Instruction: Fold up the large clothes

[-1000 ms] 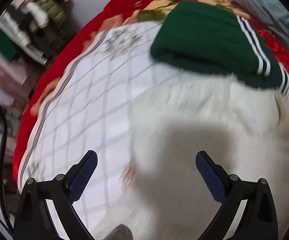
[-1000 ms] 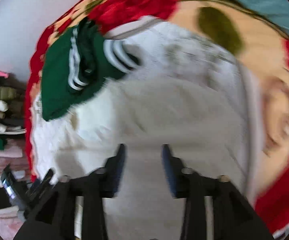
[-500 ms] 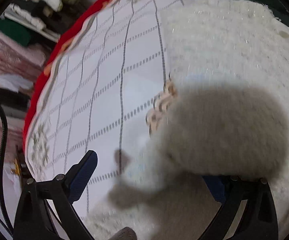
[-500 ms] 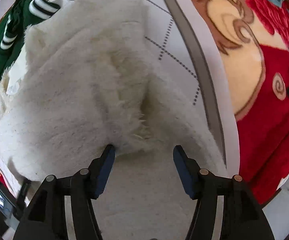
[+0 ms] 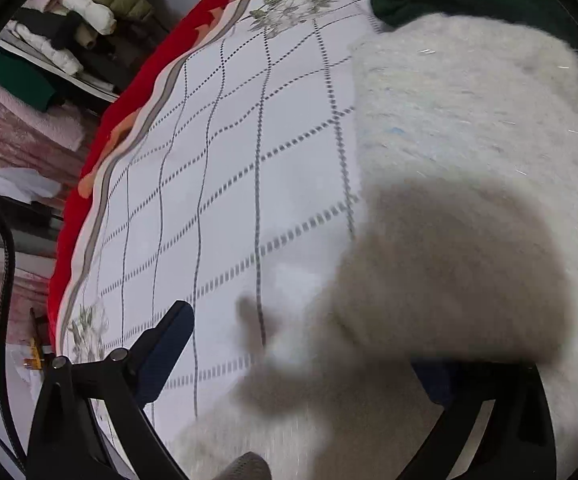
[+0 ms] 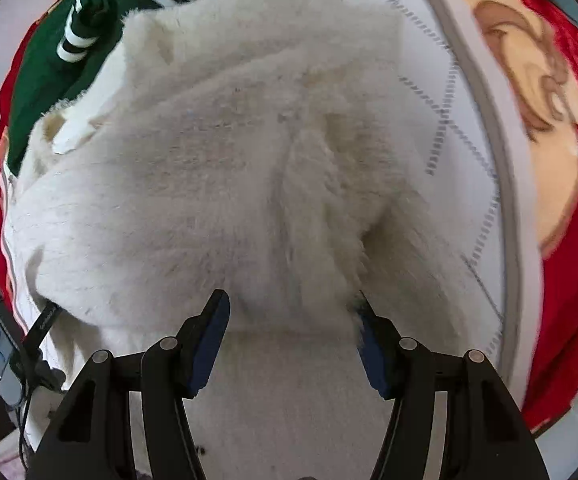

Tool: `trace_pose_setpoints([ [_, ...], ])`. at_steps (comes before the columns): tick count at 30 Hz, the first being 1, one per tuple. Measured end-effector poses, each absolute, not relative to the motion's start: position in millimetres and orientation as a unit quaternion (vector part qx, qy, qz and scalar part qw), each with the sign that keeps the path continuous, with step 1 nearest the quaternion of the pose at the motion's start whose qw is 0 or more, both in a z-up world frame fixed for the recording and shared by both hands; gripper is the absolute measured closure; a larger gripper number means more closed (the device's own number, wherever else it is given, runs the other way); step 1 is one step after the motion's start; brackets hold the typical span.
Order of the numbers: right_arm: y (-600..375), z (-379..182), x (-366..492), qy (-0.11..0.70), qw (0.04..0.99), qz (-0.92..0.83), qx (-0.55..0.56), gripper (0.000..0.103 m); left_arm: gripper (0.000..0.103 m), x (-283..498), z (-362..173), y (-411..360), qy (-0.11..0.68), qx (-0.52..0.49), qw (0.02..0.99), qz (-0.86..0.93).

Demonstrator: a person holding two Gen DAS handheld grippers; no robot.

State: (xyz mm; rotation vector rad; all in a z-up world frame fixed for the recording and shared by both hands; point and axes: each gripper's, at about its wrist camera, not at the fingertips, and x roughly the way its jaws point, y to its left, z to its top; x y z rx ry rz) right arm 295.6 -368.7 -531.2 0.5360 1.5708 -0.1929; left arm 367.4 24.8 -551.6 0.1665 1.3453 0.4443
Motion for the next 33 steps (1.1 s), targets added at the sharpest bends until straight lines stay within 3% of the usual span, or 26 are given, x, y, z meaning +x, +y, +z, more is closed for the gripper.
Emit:
trace_pose_setpoints([
  [5, -402, -500, 267, 0.688, 0.680, -0.141, 0.209, 0.040, 0.001, 319, -523, -23, 0.641, 0.048, 0.754, 0.136],
  [12, -427, -532, 284, 0.689, 0.695, -0.136, 0.157, 0.041, 0.001, 324, -543, -108, 0.616, 0.113, 0.773, 0.098],
  [14, -423, -550, 300, 0.695, 0.696, -0.102, 0.150, 0.050, 0.001, 330, -557, -113, 0.626, 0.110, 0.764, 0.107],
  [15, -420, -560, 307, 0.701, 0.692, -0.089, 0.149, 0.071, 0.001, 332, -562, -112, 0.631, 0.108, 0.760, 0.111],
  [18, -431, -572, 313, 0.695, 0.690, -0.086, 0.182, 0.082, 0.000, 334, -575, -109, 0.636, 0.094, 0.756, 0.121],
  [23, -469, -576, 302, 0.685, 0.667, -0.111, 0.271, 0.082, 0.000, 330, -572, -113, 0.631, 0.096, 0.759, 0.127],
  [28, -471, -547, 308, 0.699, 0.664, -0.070, 0.257, 0.082, 0.000, 320, -547, -114, 0.636, 0.103, 0.753, 0.131],
  [33, -470, -505, 258, 0.720, 0.660, -0.038, 0.213, 0.080, 0.000, 270, -510, -114, 0.636, 0.104, 0.757, 0.102],
])
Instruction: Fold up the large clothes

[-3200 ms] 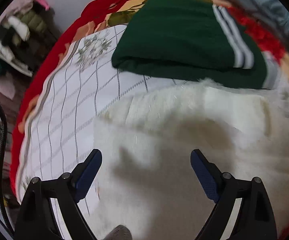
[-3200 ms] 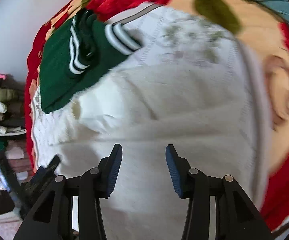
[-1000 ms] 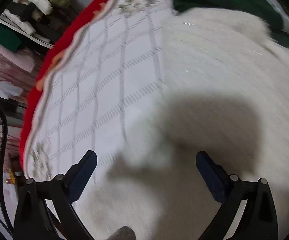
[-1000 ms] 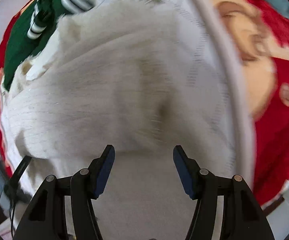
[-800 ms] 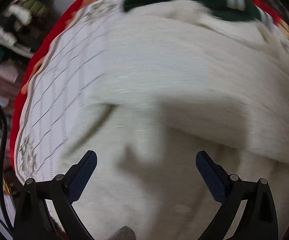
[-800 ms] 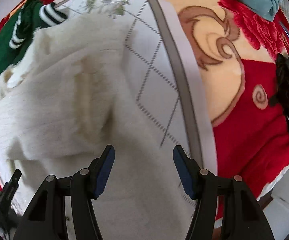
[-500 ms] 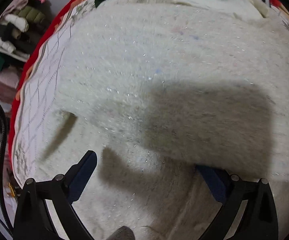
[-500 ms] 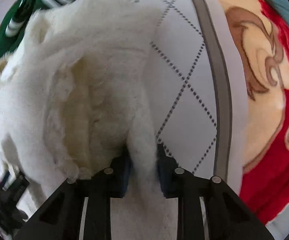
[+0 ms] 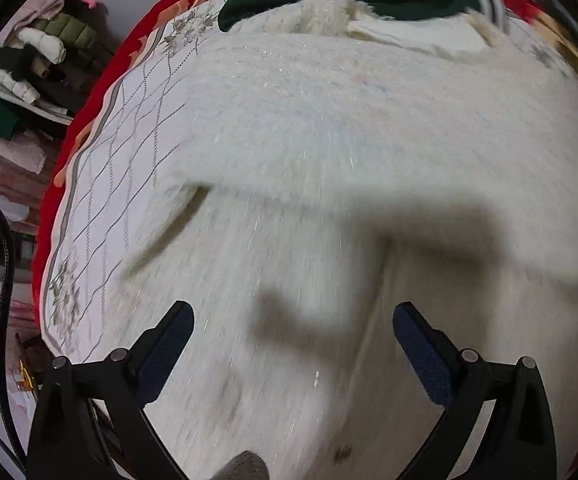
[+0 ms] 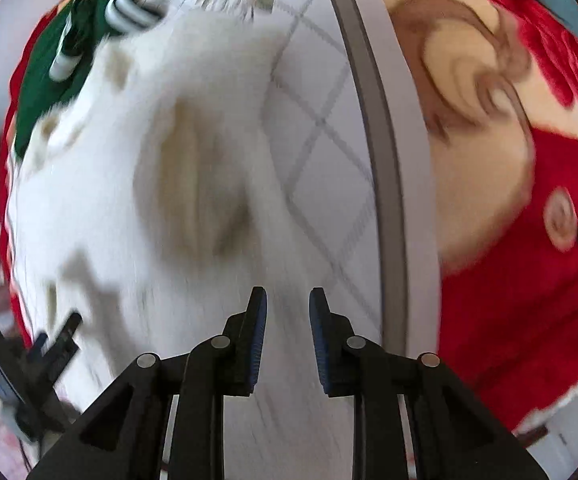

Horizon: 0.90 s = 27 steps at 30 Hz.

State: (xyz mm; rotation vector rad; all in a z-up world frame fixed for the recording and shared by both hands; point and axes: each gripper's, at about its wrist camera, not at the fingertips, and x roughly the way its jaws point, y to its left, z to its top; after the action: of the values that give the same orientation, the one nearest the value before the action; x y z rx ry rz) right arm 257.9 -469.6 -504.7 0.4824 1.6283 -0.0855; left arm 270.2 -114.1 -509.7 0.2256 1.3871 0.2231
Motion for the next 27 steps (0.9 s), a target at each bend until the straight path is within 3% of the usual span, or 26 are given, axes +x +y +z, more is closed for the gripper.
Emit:
trace_pose_setpoints([
  [5, -477, -526, 154, 0.762, 0.594, -0.043, 0.254, 0.082, 0.000, 227, -532, -121, 0.663, 0.122, 0.736, 0.068],
  [6, -478, -533, 144, 0.764, 0.587, -0.055, 0.262, 0.097, 0.000, 219, -541, -123, 0.668, 0.126, 0.731, 0.063],
  [7, -481, -543, 127, 0.767, 0.580, -0.078, 0.264, 0.103, 0.000, 216, -546, -121, 0.668, 0.131, 0.730, 0.062],
  [13, -494, -566, 119, 0.768, 0.577, -0.138, 0.241, 0.103, 0.000, 206, -569, -119, 0.668, 0.133, 0.729, 0.065],
  [20, -470, -520, 137, 0.753, 0.621, -0.111, 0.188, 0.103, 0.000, 211, -571, -113, 0.669, 0.115, 0.732, 0.064],
  [27, -416, -571, 135, 0.783, 0.603, -0.088, 0.126, 0.103, 0.000, 213, -572, -107, 0.666, 0.103, 0.734, 0.087],
])
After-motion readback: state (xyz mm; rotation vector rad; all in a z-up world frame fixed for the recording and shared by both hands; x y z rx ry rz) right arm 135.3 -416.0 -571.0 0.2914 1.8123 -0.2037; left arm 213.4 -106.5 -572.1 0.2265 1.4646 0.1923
